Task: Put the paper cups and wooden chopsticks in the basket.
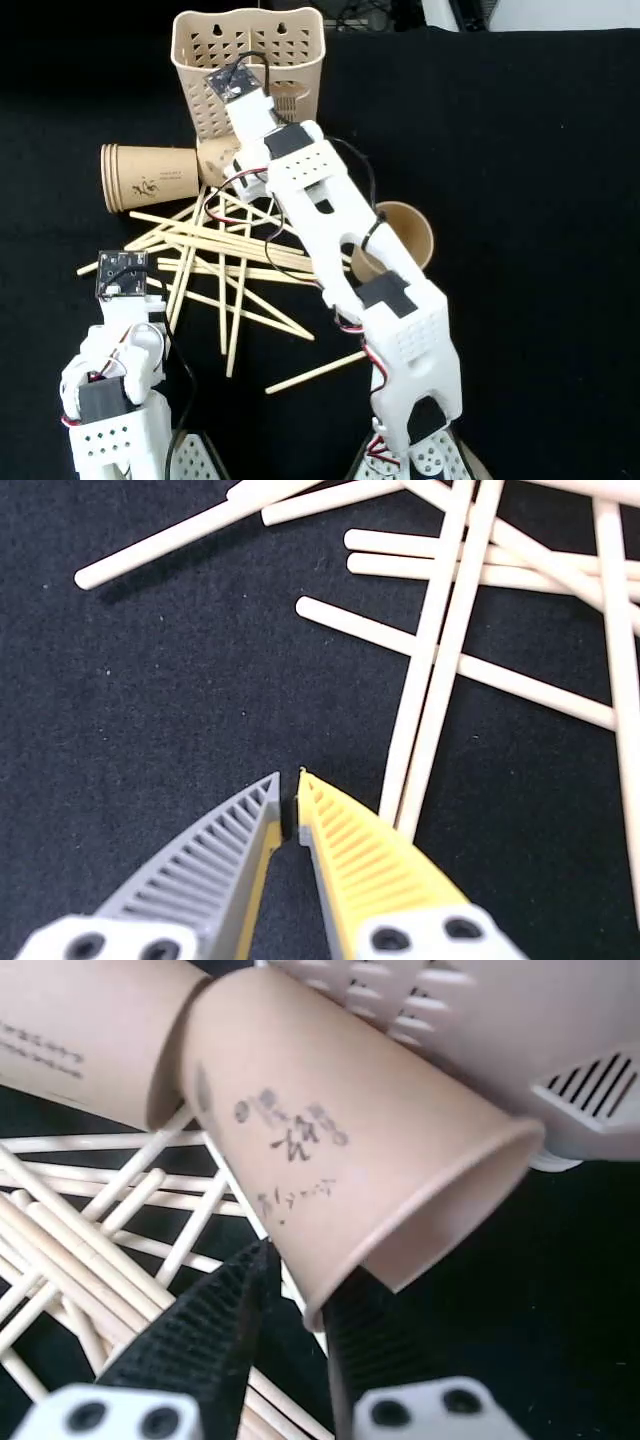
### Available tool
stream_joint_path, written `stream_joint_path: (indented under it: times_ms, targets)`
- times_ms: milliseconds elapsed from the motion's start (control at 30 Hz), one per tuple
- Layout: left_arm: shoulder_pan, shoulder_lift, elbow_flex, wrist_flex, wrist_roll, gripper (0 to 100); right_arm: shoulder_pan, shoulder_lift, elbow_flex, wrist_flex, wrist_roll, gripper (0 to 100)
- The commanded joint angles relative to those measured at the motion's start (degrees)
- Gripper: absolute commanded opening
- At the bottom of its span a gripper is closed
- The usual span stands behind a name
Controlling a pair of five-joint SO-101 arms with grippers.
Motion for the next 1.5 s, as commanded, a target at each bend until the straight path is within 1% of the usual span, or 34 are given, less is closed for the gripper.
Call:
stream_joint_path:
  times_ms: [0,267,467,633,767,900,1000,1067,1233,1300,1467]
  targets:
    - [-0.4,-0.3,0.8,-0.9,-0.5,5,1.1,-3.4,-2.9,1.5,0.4,1.2]
    - [-0.4,-0.3,0.8,-0.9,-0.5,5,2.3,-18.4,-2.7,11.6,0.9,1.2]
    - [-0.4,-0.3,0.8,-0.9,-0.5,5,1.6,-27.8,-3.0,22.0,1.0,1.2]
    - [-0.4,-0.3,0.8,-0.9,-0.5,5,2.8,-37.5,-3.3,30.9,6.3,1.2]
    - [-0.4,-0.3,0.8,-0.9,-0.5,5,6.9,-46.3,-3.2,36.0,14.6,1.2]
    - [-0.4,-0.3,0.8,-0.9,-0.5,5,15.6,-54.8,0.1,36.6,24.8,1.2]
    - [-0.4,-0.3,0.8,-0.9,-0.5,5,20.2,-60.5,6.3,36.6,31.9,1.2]
    - [-0.3,-0.3,0.8,-0.9,-0.5,5,21.7,-64.0,11.9,36.6,36.3,1.2]
    - [-0.3,-0.3,0.8,-0.9,-0.5,5,22.5,-71.8,23.4,36.6,48.6,1.2]
    - [-0.3,-0.3,0.8,-0.9,-0.5,5,22.9,-74.7,25.8,36.6,53.1,1.2]
    - [-0.3,-0.3,0.8,-0.9,-0.5,5,27.5,-79.4,28.4,36.6,66.5,1.2]
